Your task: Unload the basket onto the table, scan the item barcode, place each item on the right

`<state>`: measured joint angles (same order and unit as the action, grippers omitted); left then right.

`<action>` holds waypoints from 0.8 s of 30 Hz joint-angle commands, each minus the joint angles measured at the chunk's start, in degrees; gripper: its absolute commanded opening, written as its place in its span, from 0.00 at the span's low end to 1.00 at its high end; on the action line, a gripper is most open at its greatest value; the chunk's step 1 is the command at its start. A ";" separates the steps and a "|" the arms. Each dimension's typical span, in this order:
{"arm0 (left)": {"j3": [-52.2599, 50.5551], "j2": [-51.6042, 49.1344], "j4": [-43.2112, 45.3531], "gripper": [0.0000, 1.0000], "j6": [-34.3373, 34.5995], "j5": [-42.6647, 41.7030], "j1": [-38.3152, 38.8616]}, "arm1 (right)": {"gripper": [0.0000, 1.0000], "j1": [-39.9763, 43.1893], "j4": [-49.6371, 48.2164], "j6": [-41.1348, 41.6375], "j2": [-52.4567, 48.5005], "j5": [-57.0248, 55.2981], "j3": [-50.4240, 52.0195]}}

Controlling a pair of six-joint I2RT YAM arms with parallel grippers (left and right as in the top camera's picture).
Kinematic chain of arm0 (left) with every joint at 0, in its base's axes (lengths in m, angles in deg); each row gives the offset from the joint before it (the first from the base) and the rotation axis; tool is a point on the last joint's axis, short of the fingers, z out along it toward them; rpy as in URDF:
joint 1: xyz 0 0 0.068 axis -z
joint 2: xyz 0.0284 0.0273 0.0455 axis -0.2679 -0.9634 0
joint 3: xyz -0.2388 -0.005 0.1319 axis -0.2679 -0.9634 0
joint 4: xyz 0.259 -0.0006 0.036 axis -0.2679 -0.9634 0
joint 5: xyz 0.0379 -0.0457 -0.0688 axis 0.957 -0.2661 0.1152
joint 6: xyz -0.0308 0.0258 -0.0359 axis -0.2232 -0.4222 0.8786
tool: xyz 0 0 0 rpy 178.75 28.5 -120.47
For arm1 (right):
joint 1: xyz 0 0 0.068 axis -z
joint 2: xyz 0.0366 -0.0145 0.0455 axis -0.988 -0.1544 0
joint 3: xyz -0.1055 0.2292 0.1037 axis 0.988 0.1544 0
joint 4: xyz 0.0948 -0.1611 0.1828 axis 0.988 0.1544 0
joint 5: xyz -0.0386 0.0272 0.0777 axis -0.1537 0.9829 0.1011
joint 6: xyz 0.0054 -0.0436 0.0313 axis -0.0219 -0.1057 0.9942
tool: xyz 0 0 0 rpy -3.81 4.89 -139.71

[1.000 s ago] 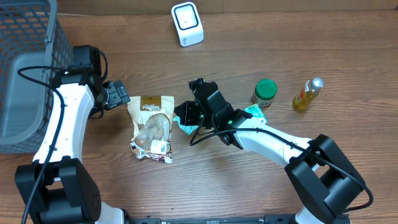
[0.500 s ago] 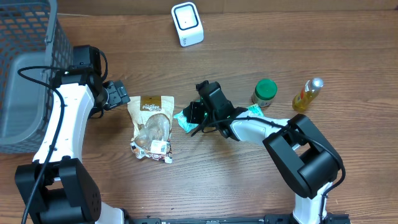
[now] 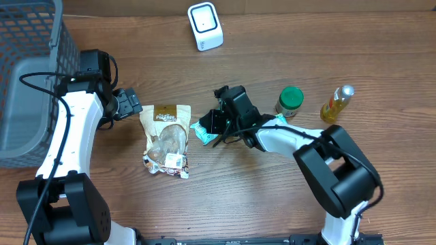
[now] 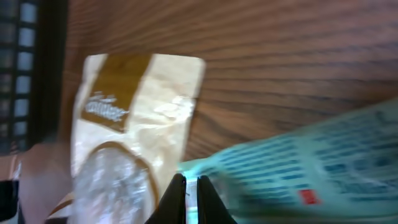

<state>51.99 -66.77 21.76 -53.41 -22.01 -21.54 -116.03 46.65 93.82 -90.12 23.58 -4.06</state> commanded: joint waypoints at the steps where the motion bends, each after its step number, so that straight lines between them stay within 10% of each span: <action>1: 0.31 1.29 0.00 1.00 -1.27 -0.07 0.02 | 0.05 -0.22 0.39 -3.08 3.63 1.81 0.15; 24: 0.31 1.29 0.00 0.99 -1.27 -0.07 0.02 | 0.09 -0.22 -2.73 -7.26 -4.00 1.20 0.17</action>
<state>51.99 -66.77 21.76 -53.41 -22.01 -21.54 -116.05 45.07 87.22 -90.25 24.46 -4.06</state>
